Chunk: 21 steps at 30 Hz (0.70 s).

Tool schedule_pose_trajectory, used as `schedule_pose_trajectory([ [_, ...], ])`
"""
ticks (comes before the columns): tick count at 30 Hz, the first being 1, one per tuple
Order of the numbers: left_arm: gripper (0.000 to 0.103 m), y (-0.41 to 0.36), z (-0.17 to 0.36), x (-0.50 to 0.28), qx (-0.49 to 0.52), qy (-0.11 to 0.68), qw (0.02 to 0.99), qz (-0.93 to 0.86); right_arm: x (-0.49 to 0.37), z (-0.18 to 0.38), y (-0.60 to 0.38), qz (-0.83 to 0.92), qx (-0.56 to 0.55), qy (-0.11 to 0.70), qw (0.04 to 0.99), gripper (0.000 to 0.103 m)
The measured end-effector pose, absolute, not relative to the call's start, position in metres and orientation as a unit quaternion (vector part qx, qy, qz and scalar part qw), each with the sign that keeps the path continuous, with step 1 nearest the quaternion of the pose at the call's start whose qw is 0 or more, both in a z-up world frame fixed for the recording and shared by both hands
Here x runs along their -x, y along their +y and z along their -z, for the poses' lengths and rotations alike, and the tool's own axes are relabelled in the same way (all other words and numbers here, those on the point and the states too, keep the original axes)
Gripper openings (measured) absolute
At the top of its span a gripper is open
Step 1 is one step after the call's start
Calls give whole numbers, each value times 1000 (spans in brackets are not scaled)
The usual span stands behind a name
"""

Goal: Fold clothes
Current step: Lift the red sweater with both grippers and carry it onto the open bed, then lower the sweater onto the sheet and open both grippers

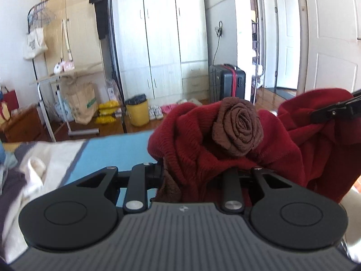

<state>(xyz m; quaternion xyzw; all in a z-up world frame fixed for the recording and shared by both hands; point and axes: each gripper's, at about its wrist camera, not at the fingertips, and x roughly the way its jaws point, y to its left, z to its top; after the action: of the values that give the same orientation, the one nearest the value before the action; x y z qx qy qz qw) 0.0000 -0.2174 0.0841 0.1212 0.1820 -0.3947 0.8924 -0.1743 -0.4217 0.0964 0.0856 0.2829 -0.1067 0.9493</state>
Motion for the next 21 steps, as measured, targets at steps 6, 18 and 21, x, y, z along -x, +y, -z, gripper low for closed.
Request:
schedule_pose_trajectory([
  [6, 28, -276, -96, -39, -122, 177, 893, 395, 161, -98, -483, 132, -104, 266, 949, 18],
  [18, 50, -347, 1, -73, -144, 331, 825, 433, 93, -28, -556, 245, 41, 437, 865, 23],
  [21, 56, -312, 14, -70, -83, 330, 833, 437, 102, -23, -549, 216, 69, 509, 830, 41],
])
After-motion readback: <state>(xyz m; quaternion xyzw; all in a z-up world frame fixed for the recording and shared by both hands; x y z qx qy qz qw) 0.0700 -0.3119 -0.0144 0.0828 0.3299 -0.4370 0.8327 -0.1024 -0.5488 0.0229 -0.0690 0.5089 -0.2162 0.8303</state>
